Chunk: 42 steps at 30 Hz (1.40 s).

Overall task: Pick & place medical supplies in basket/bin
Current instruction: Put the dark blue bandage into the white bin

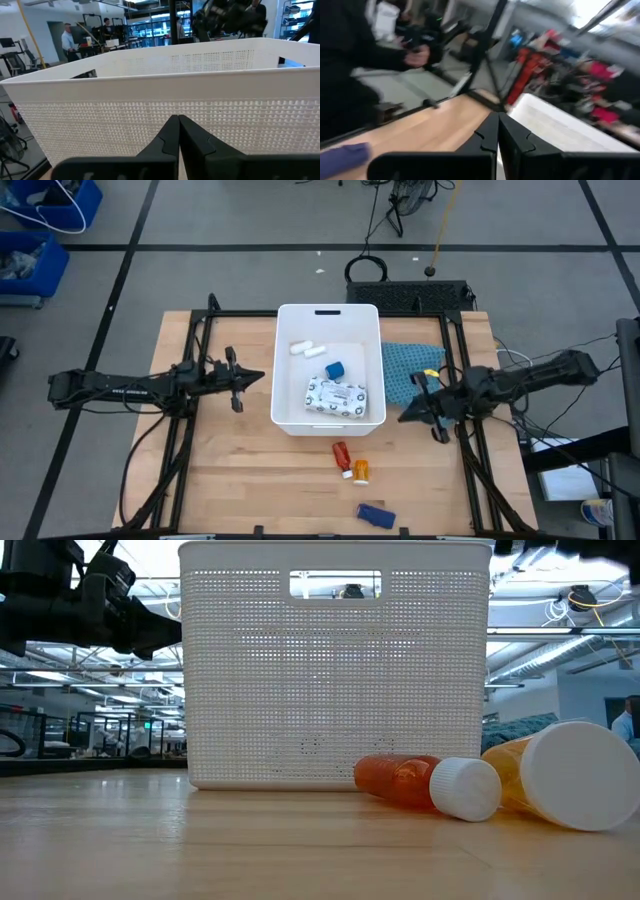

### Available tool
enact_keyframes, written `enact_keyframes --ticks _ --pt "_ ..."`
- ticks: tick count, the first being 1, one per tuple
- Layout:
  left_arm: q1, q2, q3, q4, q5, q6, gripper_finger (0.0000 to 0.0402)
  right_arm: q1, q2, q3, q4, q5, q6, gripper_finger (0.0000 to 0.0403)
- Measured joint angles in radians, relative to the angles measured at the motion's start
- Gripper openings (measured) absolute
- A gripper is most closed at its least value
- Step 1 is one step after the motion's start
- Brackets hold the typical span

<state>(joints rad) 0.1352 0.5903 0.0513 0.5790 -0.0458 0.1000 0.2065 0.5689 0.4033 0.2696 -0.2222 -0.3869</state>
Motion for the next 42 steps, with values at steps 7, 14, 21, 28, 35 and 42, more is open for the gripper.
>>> enact_keyframes --ticks 7,14,21,28,35,42 --pt "0.000 0.000 0.000 0.000 0.000 -0.001 0.0016 0.248 0.165 0.301 -0.269 0.225 0.063 0.0000" --pt "0.000 0.000 0.000 0.001 -0.001 -0.005 0.0034 0.458 0.377 0.448 -0.327 0.404 0.258 0.0000" --pt "0.000 0.000 0.000 0.001 -0.002 -0.010 0.0035 0.604 0.568 0.524 -0.294 0.512 0.524 0.0000" --pt "0.000 0.000 0.000 0.005 -0.009 -0.034 0.0035 0.664 0.741 0.568 -0.261 0.513 0.845 0.0019" --pt "0.000 0.000 0.001 0.037 -0.009 -0.080 0.0035 0.686 0.887 0.572 -0.231 0.513 1.086 0.0114" --pt "0.000 0.000 0.001 0.036 -0.009 -0.126 0.0035 0.685 0.971 0.572 -0.267 0.564 1.213 0.0229"
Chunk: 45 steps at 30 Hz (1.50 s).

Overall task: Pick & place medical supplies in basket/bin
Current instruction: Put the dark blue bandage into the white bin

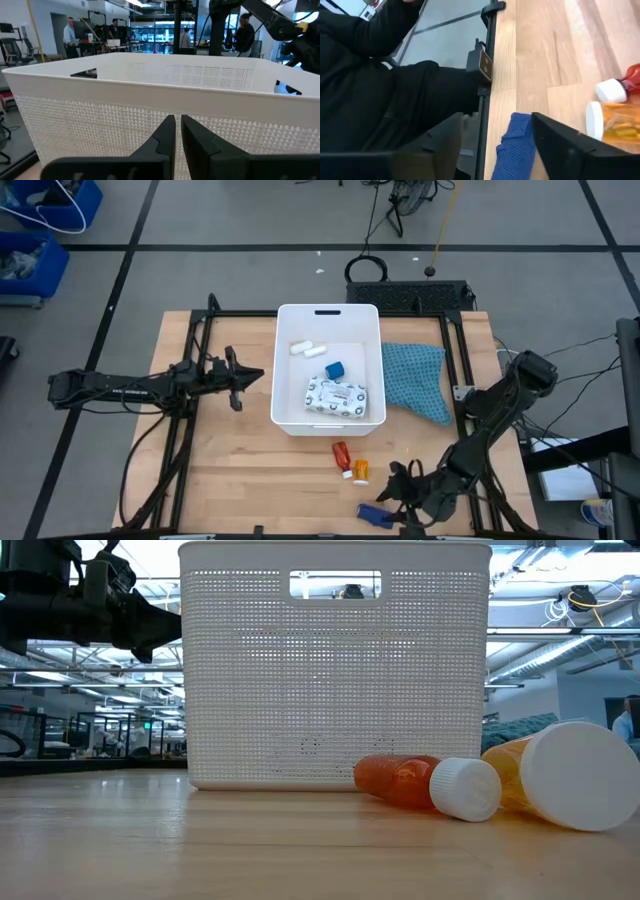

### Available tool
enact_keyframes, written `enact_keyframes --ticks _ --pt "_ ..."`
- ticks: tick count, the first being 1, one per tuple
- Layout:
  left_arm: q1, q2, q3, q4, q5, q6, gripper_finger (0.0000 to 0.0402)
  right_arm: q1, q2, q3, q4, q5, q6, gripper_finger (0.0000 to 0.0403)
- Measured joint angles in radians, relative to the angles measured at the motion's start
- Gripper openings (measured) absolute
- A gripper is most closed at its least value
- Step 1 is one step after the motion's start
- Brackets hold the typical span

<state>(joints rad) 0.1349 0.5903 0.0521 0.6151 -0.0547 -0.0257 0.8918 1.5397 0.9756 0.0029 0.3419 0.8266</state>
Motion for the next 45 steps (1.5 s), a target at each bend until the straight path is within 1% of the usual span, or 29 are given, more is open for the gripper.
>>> enact_keyframes --ticks 3,5,9,12,15,19,21,23,25,27,31,36,41,45 --pt "0.000 0.000 0.000 -0.007 0.000 0.001 0.0035 0.000 0.029 0.000 0.006 -0.001 -0.008 0.0264" --pt "0.000 0.000 0.000 -0.014 0.000 0.008 0.0035 0.000 0.049 0.000 0.007 -0.003 -0.004 0.0278" --pt "0.000 0.000 0.000 -0.018 0.000 0.017 0.0035 0.000 0.097 0.001 0.026 -0.006 0.003 0.0285" --pt "0.000 0.000 0.000 -0.021 0.000 0.017 0.0035 0.000 0.144 0.037 -0.005 -0.050 0.016 0.0285" --pt "0.000 0.000 0.000 -0.021 0.000 0.017 0.0035 0.001 0.198 0.133 -0.139 -0.058 0.030 0.0286" --pt "0.000 0.000 0.000 -0.022 0.000 0.013 0.0035 0.006 0.281 0.306 -0.364 -0.057 0.060 0.0286" --pt "0.000 0.000 0.000 -0.022 0.000 0.005 0.0035 0.013 0.321 0.391 -0.447 -0.055 0.081 0.0286" --pt "0.000 0.000 0.000 -0.022 0.000 0.002 0.0035 0.020 0.353 0.456 -0.533 -0.053 0.105 0.0286" --pt "0.000 0.000 0.000 -0.022 0.001 -0.003 0.0035 0.026 0.380 0.494 -0.608 -0.053 0.142 0.0286" --pt "0.000 0.000 0.000 -0.022 0.001 -0.011 0.0035 0.028 0.397 0.501 -0.647 -0.058 0.189 0.0286" --pt "0.000 0.000 0.000 -0.023 0.002 -0.015 0.0035 0.027 0.424 0.501 -0.638 -0.058 0.216 0.0286" --pt "0.000 0.000 0.000 -0.024 0.002 -0.023 0.0035 0.024 0.454 0.501 -0.637 -0.056 0.207 0.0286" --pt "0.000 0.000 0.000 -0.026 0.003 -0.019 0.0035 0.017 0.491 0.500 -0.644 -0.085 0.202 0.0286" --pt "0.000 0.000 0.000 -0.026 0.004 -0.014 0.0035 0.012 0.524 0.500 -0.662 -0.086 0.202 0.0286"
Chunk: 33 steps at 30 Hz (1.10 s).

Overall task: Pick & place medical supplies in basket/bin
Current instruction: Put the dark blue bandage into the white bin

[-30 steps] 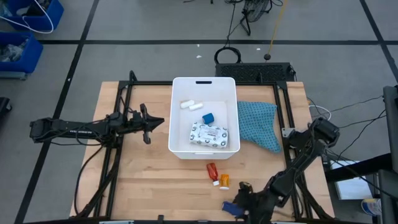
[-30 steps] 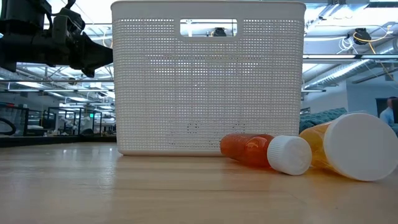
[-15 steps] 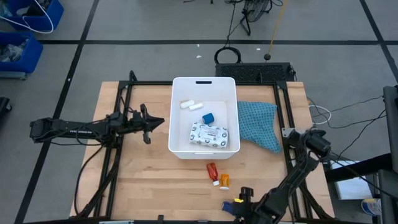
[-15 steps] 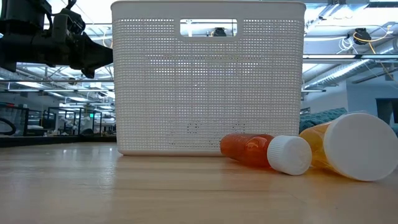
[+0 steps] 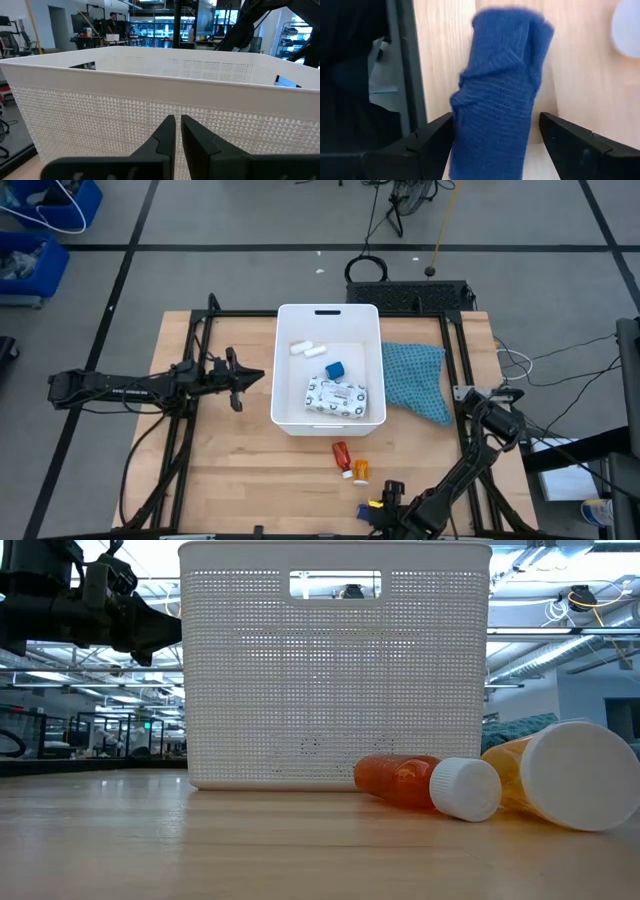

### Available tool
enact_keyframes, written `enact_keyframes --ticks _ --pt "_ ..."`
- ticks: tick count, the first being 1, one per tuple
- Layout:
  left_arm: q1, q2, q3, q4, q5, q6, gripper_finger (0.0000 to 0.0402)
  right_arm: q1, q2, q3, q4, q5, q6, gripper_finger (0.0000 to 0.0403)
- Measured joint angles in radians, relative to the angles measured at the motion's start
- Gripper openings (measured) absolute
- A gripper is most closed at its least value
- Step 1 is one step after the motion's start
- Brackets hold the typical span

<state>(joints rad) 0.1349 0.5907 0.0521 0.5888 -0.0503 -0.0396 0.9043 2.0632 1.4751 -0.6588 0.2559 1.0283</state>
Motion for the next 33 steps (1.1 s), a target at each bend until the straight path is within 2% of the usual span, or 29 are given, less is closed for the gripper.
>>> enact_keyframes --ticks 3,6,12,15,17,19,21,25,27,30,33 --pt "0.000 0.000 0.000 0.000 0.001 0.000 0.0035 -0.007 0.014 0.003 -0.012 -0.017 0.005 0.0280" --pt "0.000 0.000 0.000 0.001 0.001 0.000 0.0035 -0.009 0.021 0.004 -0.021 -0.018 0.003 0.0254" --pt "0.000 0.000 0.000 0.002 0.001 -0.001 0.0035 -0.011 -0.007 -0.001 -0.108 0.032 -0.027 0.0141" --pt "0.000 0.000 0.000 0.002 0.003 -0.004 0.0035 -0.012 -0.050 -0.003 -0.163 0.050 -0.054 0.0085" --pt "0.000 0.000 0.000 -0.001 0.004 -0.004 0.0035 -0.016 -0.096 -0.002 -0.190 0.058 -0.057 0.0061" --pt "0.000 0.000 0.000 -0.003 0.004 -0.004 0.0035 -0.016 -0.151 -0.002 -0.219 0.092 -0.071 0.0050" --pt "0.000 0.000 0.000 -0.003 0.004 0.001 0.0035 -0.012 -0.214 -0.003 -0.222 0.172 -0.128 0.0050" --pt "0.000 0.000 0.000 -0.003 0.004 0.008 0.0035 0.009 -0.340 -0.007 -0.111 0.376 -0.332 0.0061" --pt "0.000 0.000 0.000 -0.003 0.004 0.008 0.0035 0.017 -0.408 -0.051 0.017 0.417 -0.486 0.0061" --pt "0.000 0.000 0.000 -0.002 0.004 0.009 0.0035 0.021 -0.521 -0.166 0.226 0.391 -0.700 0.0052" --pt "0.000 0.000 0.000 -0.003 0.004 0.010 0.0035 0.025 -0.652 -0.319 0.385 0.274 -0.847 0.0046"
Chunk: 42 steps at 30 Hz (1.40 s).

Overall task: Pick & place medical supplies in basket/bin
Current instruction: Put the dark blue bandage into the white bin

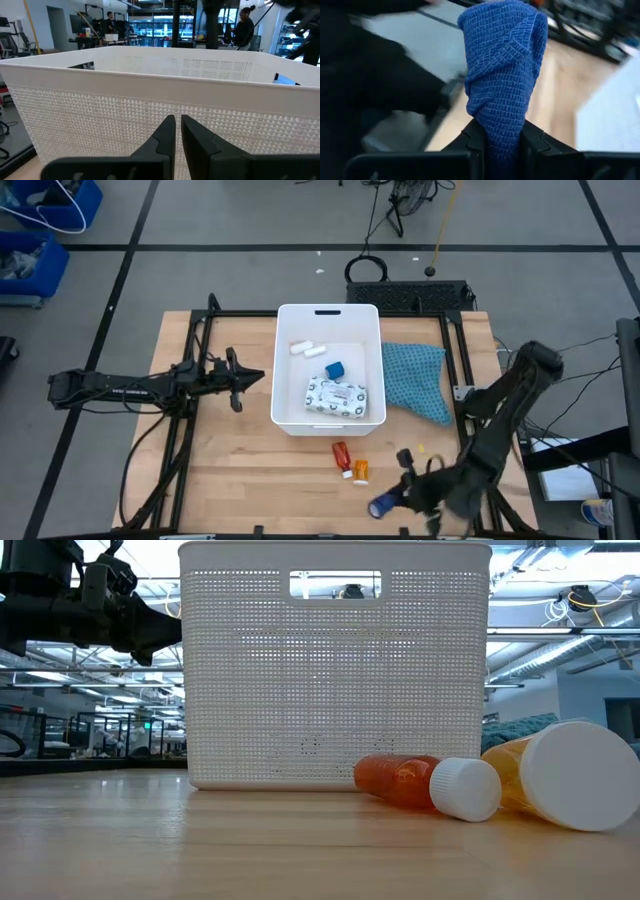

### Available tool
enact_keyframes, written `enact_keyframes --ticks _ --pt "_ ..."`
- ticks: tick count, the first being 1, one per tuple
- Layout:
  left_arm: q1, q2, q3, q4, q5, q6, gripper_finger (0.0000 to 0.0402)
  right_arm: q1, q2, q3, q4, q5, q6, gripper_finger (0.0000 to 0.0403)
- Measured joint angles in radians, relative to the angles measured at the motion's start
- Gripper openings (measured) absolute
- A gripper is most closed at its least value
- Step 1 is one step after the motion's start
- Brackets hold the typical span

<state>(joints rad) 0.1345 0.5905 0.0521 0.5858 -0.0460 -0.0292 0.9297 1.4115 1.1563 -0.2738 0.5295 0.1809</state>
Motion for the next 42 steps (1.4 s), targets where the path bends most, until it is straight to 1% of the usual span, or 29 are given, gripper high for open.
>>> enact_keyframes --ticks 4,6,8,11,18,22,24,26,27,31,32,37,42 --pt "0.000 0.000 0.000 -0.009 0.000 0.007 0.0035 0.001 -0.202 -0.235 0.293 -0.161 -0.129 0.0046" --pt "0.000 0.000 0.000 -0.009 -0.002 0.008 0.0035 0.002 -0.297 -0.341 0.439 -0.213 -0.208 0.0045" --pt "0.000 0.000 0.000 -0.011 -0.006 0.008 0.0035 0.002 -0.387 -0.440 0.528 -0.247 -0.288 0.0044" --pt "0.000 0.000 0.000 -0.006 -0.007 0.008 0.0035 0.000 -0.519 -0.564 0.568 -0.247 -0.363 0.0044" --pt "0.000 0.000 0.000 -0.006 -0.008 0.010 0.0035 -0.078 -0.824 -0.784 0.573 -0.240 -0.408 0.0051" --pt "0.000 0.000 0.000 -0.005 -0.013 0.025 0.0035 -0.135 -0.957 -0.902 0.636 -0.242 -0.453 0.0056" --pt "0.000 0.000 0.000 0.008 -0.037 0.042 0.0035 -0.160 -1.009 -0.952 0.695 -0.240 -0.496 0.0053" --pt "0.000 0.000 0.000 0.024 -0.063 0.065 0.0035 -0.187 -1.050 -0.980 0.754 -0.236 -0.532 0.0049" --pt "0.000 0.000 0.000 0.026 -0.071 0.079 0.0035 -0.201 -1.064 -0.987 0.772 -0.217 -0.539 0.0049" --pt "0.000 0.000 0.000 0.026 -0.077 0.150 0.0035 -0.251 -1.082 -0.989 0.779 -0.062 -0.551 0.0050" --pt "0.000 0.000 0.000 0.031 -0.078 0.170 0.0035 -0.263 -1.082 -0.989 0.775 -0.046 -0.563 0.0050" --pt "0.000 0.000 0.000 0.064 -0.087 0.259 0.0035 -0.324 -1.079 -0.989 0.778 -0.032 -0.617 0.0051" --pt "0.000 0.000 0.000 0.078 -0.087 0.332 0.0035 -0.395 -1.076 -0.989 0.779 -0.032 -0.615 0.0051"
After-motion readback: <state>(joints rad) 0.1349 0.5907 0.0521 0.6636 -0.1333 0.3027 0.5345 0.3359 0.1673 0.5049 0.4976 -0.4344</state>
